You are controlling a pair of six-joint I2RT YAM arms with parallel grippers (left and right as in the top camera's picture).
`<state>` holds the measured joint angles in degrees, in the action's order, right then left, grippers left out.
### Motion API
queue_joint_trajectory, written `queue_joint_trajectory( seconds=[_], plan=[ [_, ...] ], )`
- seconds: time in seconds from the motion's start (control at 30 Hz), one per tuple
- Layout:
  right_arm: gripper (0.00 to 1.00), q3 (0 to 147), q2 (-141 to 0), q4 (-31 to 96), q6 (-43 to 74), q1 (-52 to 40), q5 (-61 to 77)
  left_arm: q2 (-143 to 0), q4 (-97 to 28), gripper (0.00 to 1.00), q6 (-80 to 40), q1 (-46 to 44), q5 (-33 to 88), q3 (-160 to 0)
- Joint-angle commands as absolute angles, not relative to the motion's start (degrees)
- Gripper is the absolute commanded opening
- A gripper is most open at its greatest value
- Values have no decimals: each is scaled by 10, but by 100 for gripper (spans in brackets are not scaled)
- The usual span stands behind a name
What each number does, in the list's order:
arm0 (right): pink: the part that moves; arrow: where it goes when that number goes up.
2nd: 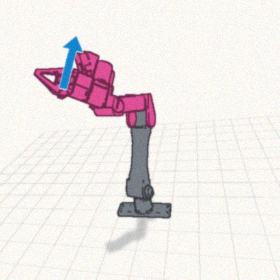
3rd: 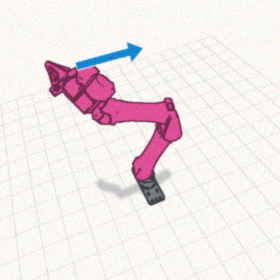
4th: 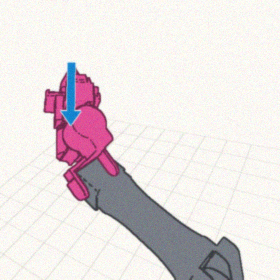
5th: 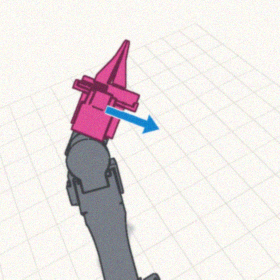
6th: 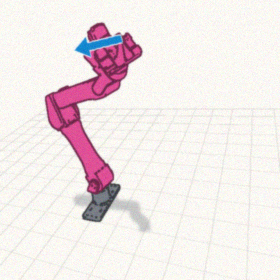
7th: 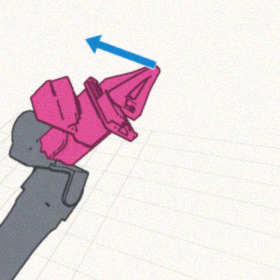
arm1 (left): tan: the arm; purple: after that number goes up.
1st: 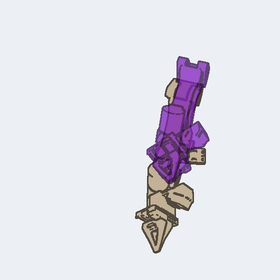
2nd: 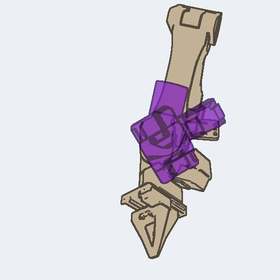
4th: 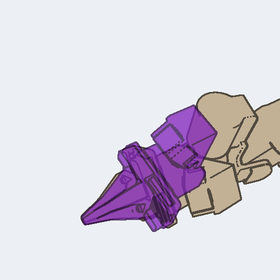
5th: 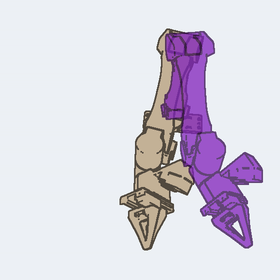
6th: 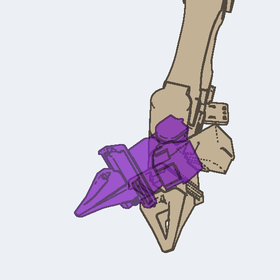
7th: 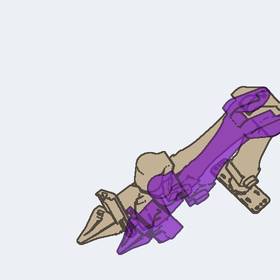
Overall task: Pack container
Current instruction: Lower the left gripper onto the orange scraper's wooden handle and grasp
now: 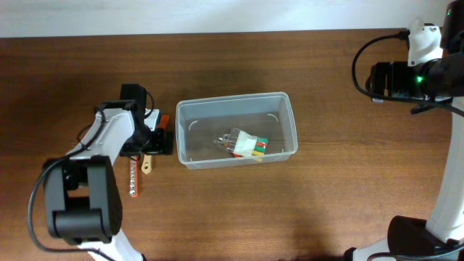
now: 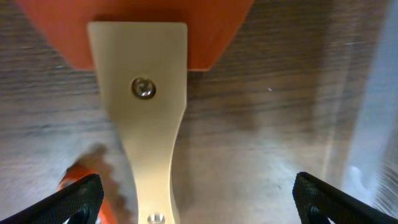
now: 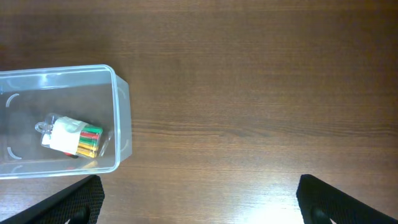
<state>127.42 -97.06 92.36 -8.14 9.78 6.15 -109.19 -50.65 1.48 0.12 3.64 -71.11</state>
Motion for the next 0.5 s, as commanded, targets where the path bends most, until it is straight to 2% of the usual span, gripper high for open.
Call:
queue_joint_trajectory(
  seconds=[0.0,0.47],
  plan=[
    [99,1270,-971,922,-78,101,71,-1121,-504,99,9,2,32,-708],
    [99,1270,-971,922,-78,101,71,-1148,-517,99,9,2,-37,-707]
  ],
)
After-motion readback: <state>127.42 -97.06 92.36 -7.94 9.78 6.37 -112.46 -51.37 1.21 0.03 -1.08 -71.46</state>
